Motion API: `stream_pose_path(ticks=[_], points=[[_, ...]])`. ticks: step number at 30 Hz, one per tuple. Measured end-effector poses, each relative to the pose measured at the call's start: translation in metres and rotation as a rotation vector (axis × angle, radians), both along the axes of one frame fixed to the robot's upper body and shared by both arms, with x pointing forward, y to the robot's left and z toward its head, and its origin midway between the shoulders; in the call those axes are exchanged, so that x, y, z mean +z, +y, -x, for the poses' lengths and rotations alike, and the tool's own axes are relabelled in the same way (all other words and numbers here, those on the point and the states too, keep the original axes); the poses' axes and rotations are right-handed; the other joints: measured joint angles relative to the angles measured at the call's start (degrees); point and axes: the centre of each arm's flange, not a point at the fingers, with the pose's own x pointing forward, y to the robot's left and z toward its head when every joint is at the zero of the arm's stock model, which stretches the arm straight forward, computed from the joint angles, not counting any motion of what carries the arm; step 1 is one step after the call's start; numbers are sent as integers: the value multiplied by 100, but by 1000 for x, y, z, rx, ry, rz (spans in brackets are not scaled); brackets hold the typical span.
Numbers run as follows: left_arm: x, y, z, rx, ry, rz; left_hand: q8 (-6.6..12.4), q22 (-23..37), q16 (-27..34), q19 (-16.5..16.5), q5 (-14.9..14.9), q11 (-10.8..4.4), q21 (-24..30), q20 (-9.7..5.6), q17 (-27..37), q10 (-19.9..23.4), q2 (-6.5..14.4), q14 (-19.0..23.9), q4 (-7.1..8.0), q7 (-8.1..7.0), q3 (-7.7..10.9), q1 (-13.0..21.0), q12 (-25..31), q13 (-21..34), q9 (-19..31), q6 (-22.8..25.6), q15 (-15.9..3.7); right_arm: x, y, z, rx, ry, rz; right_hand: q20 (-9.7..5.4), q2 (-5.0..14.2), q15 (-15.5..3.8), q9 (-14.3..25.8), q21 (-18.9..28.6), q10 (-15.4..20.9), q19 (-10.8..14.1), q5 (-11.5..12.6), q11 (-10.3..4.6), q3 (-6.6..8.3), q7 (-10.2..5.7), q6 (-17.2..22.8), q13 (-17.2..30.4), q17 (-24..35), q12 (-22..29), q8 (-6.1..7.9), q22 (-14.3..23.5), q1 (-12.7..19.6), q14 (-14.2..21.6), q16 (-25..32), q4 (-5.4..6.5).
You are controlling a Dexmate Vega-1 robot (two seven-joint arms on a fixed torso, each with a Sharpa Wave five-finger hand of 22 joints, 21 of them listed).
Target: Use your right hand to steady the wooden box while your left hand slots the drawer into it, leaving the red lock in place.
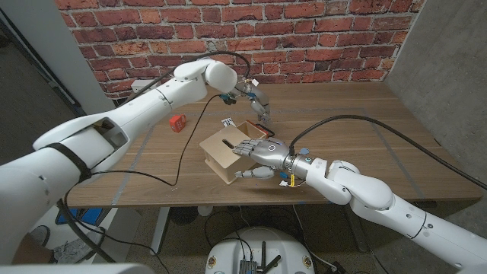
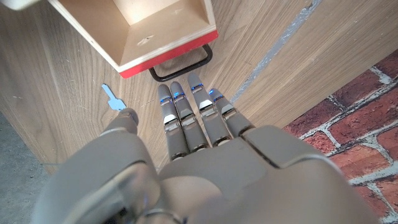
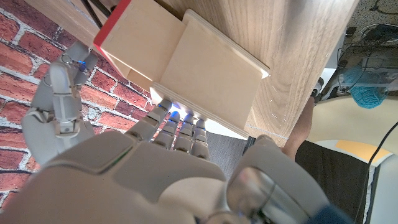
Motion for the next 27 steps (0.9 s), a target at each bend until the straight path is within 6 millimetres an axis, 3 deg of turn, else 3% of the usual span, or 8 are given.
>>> stream_pose_path(ticks=[27], points=[[-3,-14,-16,24,83,-98,0,1,-1,15,0,38,0,14,-27,324,22,328,24,84,23,-324,0,1,-26,201,-82,3,3,-1,5,-31,22,10,0,0,1,22,0,11,0,0,0,0,0,1,0,0,0,5,0,0,0,0]])
